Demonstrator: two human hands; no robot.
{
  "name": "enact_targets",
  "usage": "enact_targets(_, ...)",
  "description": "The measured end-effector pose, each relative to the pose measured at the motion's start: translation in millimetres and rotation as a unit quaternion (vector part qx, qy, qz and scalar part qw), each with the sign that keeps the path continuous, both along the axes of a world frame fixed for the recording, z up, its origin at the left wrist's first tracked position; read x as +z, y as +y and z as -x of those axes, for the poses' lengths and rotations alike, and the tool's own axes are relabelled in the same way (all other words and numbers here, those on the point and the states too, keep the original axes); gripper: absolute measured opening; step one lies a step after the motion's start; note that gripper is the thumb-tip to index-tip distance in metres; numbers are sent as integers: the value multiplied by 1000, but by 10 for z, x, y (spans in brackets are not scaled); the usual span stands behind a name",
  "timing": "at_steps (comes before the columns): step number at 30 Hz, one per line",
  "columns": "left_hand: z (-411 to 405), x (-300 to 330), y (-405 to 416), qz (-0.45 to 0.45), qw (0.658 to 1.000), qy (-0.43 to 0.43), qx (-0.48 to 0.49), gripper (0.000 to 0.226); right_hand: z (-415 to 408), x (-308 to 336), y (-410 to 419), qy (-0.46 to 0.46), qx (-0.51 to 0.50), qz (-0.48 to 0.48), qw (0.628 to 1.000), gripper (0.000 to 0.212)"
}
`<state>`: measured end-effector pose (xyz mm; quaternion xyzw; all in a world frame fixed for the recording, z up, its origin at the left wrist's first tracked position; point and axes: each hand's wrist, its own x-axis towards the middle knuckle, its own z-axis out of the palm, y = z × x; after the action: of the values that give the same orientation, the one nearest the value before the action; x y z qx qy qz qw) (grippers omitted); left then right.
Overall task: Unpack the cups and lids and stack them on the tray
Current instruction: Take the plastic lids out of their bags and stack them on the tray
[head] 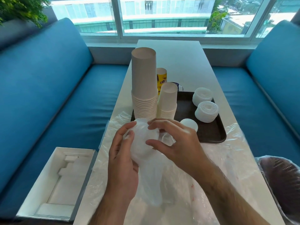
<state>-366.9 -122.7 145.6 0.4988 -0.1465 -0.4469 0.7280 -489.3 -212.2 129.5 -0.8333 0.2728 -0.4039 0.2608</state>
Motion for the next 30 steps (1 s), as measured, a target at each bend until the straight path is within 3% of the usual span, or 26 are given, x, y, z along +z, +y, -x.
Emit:
enact_targets(6,8,-18,1,-10,1000,17,-3,26,34,48,-68,63,32,-36,997,45)
enact_targets(12,-43,-88,-17,-18,1000,12,9,29,138,87,-141,142,102,-107,979,21)
enact_targets(14,-75,-133,-29,-17,1000,-7,17,28,183,51,-168,100,109,-167,975,18)
enact_targets(17,-104,-177,-44,-13,999,-35,27,28,277,9,-260,-77,106,-268,954,20)
enact_targets(20,-110,-186,-48,-17,998,-56,38,29,436,-87,-479,-187,-31,-236,953,21)
enact_targets(22,-119,-191,-49,-18,997,-61,38,30,533,-212,-687,-122,-175,-167,963,22)
enact_targets(24,-121,-194,-53,-23,997,-56,37,30,590,-380,-885,0,-275,-100,956,27)
enact_targets(30,-99,-178,-64,-23,998,-45,25,38,588,-886,-1255,199,-254,-13,947,37)
